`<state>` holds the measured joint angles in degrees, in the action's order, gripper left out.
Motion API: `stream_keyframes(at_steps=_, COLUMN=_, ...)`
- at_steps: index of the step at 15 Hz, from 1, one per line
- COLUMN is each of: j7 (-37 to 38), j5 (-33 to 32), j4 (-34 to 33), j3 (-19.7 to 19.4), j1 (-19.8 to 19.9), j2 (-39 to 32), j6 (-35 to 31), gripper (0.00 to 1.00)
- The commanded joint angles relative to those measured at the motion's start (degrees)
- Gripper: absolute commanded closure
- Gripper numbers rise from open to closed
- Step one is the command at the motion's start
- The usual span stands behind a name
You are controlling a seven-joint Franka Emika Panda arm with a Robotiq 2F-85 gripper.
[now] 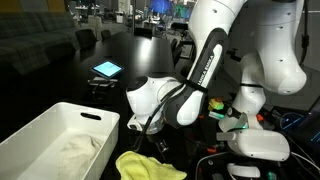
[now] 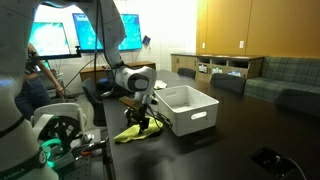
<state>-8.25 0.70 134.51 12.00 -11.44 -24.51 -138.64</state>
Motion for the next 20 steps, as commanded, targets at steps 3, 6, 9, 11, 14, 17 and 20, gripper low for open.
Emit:
stream_keyframes(at_steps=3, j7=4.09, j5=1.12, j4=-0.37, j3=0.93, j1=-0.83, j2=-2.12, j6=-3.49, gripper=0.0)
stream_keyframes(at_steps=6, j7=6.52, j5=1.76, j4=-2.04, j3=0.82, j1=-1.16, j2=-4.99, j6=-6.3, gripper=0.0)
stream_keyframes(at_steps=9, j7=8.02, j5=2.48, j4=-2.96, j3=1.1, j1=-1.2, j2=-7.34, j6=-9.61, gripper=0.0)
stream_keyframes(at_steps=11, j7=8.42, j5=2.49, j4=-3.22, j3=1.29, j1=-1.4, j2=-8.58, j6=-10.85, gripper=0.0)
stream_keyframes(at_steps=14, j7=9.71, j5=2.61, j4=-3.66, j3=1.28, j1=-1.67, j2=-10.26, j6=-12.84, gripper=0.0)
stream_keyframes(at_steps=17, j7=10.26, j5=2.32, j4=-4.18, j3=1.11, j1=-1.78, j2=-11.96, j6=-14.6, gripper=0.0)
stream_keyframes(at_steps=20, j7=10.84, j5=1.75, j4=-4.82, j3=0.53, j1=-2.12, j2=-12.84, j6=-15.31, gripper=0.0)
